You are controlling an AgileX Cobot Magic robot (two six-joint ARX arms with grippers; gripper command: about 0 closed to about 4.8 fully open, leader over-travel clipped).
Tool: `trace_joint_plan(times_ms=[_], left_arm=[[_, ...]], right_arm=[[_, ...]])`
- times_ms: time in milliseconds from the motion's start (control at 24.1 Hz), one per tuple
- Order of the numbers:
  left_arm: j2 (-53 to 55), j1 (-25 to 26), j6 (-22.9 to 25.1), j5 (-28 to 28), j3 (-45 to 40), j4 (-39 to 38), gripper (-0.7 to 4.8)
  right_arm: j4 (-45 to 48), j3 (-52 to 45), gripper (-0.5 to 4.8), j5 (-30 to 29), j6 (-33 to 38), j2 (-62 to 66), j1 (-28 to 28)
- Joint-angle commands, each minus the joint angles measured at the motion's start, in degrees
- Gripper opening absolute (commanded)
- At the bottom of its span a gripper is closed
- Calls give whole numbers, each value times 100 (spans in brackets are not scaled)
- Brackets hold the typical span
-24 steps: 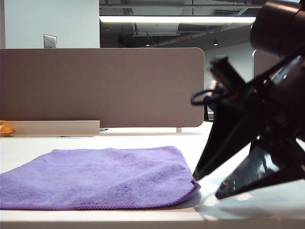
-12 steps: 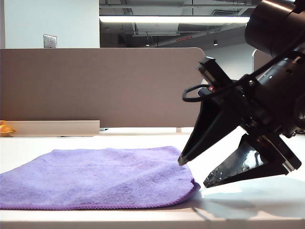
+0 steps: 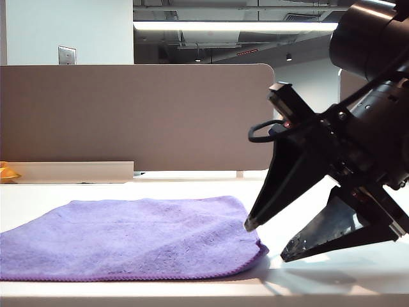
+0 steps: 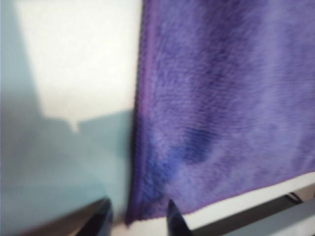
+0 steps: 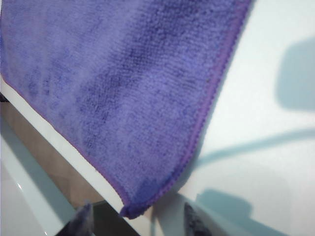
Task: Fold the bottom of the cloth upward, then fold it vertically to form a square shape.
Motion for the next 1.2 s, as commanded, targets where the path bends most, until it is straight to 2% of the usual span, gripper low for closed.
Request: trace_joint_plan(times_ms=[41,290,332,456,953,1078,1202], left_arm=[[195,-175,31,-33,-164,225,158],[369,-415,-129,-39,-474,807,151],[369,-413,-149,-42,-474,813,144],[369,-404,-146,-52,-474,809,110],[367,-404,-168,-9,-404,715,111],[363,-404,-168,262,-260,588,111],[363,-407,-173,264,-155,533,111]], right_arm=[[31,17,239,-17,9,-11,13],[28,15,230,-37,116,-11,13],[28,15,191,-39,116,-11,13],[33,15,144,-39,116,-11,13],[26,15,144,20,116,-11,13],[33,15,149,72,116,94,11],[35,15,149,55,116,227,11]])
